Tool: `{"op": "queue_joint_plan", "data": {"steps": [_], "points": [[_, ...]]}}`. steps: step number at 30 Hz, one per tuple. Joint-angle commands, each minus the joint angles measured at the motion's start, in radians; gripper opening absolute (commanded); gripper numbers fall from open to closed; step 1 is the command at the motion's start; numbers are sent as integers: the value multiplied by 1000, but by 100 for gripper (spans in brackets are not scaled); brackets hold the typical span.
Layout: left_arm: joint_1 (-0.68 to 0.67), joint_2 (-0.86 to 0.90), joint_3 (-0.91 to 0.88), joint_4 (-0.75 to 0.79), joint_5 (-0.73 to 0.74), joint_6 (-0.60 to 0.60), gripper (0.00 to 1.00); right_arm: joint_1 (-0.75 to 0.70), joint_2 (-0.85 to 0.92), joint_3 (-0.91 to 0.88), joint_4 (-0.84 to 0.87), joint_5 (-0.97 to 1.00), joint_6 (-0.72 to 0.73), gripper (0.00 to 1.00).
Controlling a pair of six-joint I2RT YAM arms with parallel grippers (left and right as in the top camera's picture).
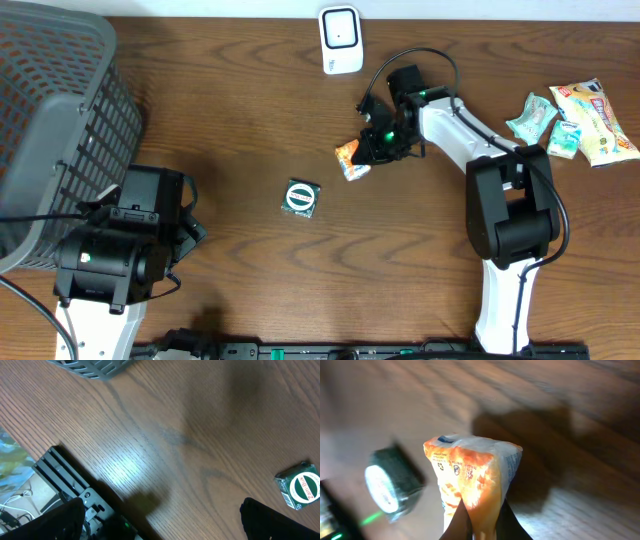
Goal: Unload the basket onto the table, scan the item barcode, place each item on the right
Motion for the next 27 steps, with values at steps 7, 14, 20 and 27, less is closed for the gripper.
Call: {"op": "queue_joint_plan", "data": {"steps": [7, 14, 20, 27], "points": [[4, -5, 19, -3, -16, -9, 98, -120, 13, -6, -98, -617, -259, 1], [4, -5, 19, -3, -16, -10, 97, -157, 13, -6, -203, -800, -381, 1], [4, -5, 19, -3, -16, -10, 98, -160, 13, -6, -245, -901, -426, 1], [4, -5, 19, -3, -16, -10, 98, -170, 13, -6, -301, -924, -563, 1]]}}
